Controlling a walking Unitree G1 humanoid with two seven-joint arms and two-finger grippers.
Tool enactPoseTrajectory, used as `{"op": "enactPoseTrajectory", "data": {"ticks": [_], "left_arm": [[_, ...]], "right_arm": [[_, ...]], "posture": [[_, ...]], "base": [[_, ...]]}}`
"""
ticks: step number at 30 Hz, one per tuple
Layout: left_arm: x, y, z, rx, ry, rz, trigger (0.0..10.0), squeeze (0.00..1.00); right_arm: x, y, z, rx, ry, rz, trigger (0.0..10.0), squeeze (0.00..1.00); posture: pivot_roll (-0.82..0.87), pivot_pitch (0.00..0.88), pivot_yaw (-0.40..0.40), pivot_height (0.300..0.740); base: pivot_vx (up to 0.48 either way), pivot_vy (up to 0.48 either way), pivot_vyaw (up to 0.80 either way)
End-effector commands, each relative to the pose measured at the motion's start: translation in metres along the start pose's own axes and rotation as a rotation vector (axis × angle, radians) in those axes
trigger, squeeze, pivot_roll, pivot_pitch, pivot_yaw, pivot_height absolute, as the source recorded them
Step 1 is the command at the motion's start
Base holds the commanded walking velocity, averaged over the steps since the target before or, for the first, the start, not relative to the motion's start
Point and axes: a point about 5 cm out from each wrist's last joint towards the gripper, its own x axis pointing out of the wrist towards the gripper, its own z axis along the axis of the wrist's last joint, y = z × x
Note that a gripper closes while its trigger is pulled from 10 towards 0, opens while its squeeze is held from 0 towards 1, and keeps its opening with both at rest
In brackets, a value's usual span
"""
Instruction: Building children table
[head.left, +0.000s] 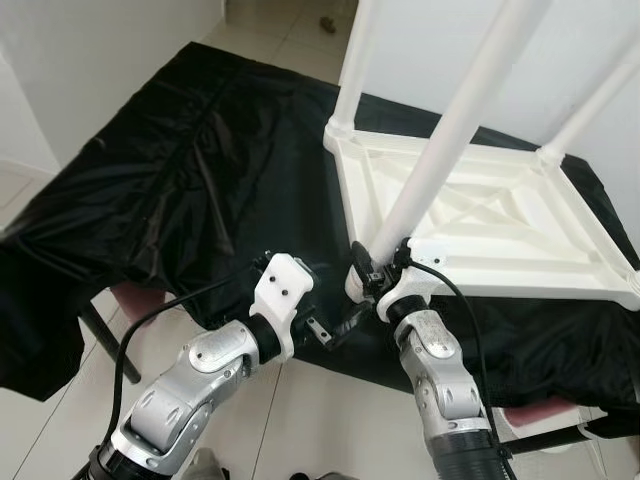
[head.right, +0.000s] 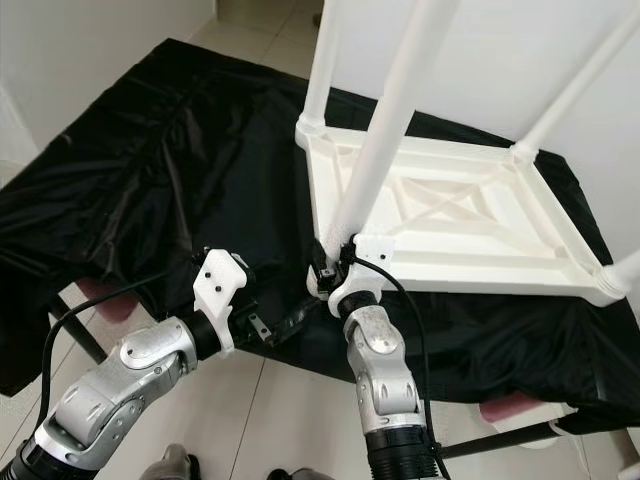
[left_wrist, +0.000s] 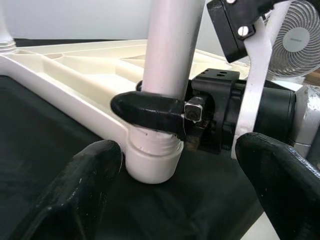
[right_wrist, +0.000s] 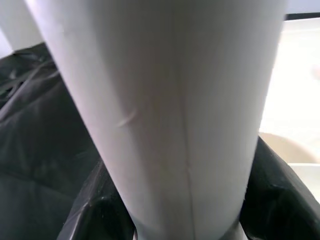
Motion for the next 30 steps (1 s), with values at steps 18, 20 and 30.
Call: {"op": "enactPoseTrajectory", "data": {"ticks": [18,20,30], "left_arm": [[0.002,-0.008,0.0,-0.002,0.001,-0.107,10.0,0.0],[0.003,-0.008,0.0,0.0,0.001,-0.107,10.0,0.0],[0.003,-0.006,0.001,0.015,0.001,-0.107,10.0,0.0]], "right_arm": [[-0.001,-0.026,-0.003,-0.045,0.034,0.152,10.0,1.0],[0.001,-0.031,-0.001,-0.067,0.026,0.229,10.0,1.0],[0.014,-0.041,0.002,-0.171,0.04,0.524,10.0,0.0]], "posture": [[0.13,0.094,-0.173,0.74],[0.13,0.086,-0.175,0.74],[0.14,0.064,-0.175,0.74]], "base": [[0.0,0.0,0.0],[0.0,0.0,0.0],[0.0,0.0,0.0]]}}
